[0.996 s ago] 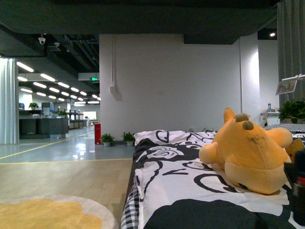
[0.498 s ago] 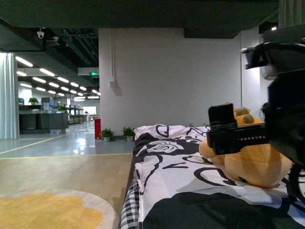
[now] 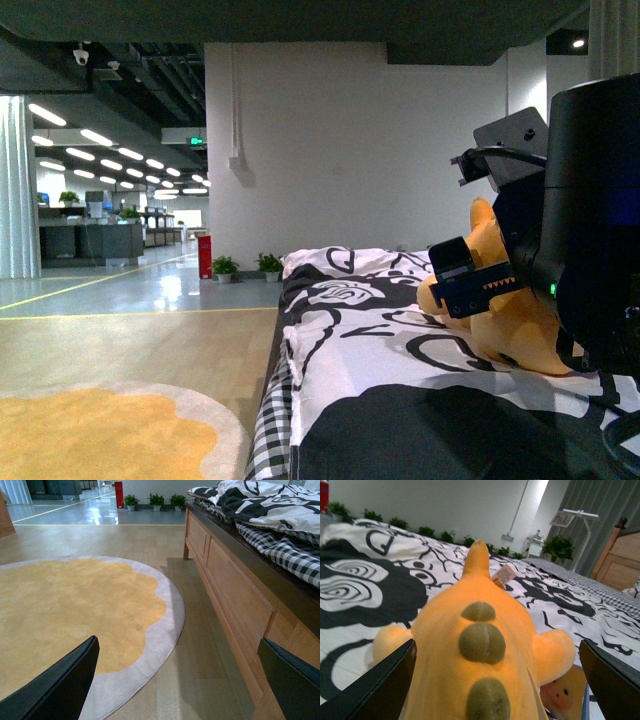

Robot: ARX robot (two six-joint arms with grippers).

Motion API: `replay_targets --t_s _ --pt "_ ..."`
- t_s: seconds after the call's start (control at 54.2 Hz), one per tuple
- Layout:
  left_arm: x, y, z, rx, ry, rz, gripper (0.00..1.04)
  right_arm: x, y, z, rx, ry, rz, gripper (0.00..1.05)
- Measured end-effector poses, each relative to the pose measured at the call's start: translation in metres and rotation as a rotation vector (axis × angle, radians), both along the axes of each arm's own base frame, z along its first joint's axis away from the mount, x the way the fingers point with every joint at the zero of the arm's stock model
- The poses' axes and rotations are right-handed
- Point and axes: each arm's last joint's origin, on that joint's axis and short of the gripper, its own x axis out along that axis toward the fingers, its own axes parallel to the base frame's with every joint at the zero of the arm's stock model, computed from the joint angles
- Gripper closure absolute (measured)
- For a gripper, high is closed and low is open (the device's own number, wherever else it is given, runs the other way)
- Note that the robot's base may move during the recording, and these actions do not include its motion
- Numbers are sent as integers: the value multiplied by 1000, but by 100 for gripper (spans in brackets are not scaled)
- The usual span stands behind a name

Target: Put away toys

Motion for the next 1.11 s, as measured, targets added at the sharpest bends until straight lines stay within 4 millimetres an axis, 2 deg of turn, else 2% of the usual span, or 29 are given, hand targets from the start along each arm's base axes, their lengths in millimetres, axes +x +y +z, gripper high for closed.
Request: replay_targets --t_s 0.387,0.812,0.959,1.015,1.107 --pt "0 0 0 0 0 0 6 12 -8 -11 -71 199 -44 7" --pt "0 0 0 0 0 0 6 17 -12 -5 -62 288 28 67" --pt "0 0 0 0 0 0 6 14 -25 7 23 274 100 86" --pt "0 0 0 0 0 0 6 10 -35 18 95 243 180 94" --pt "0 0 0 0 0 0 6 -1 -47 32 156 214 264 96"
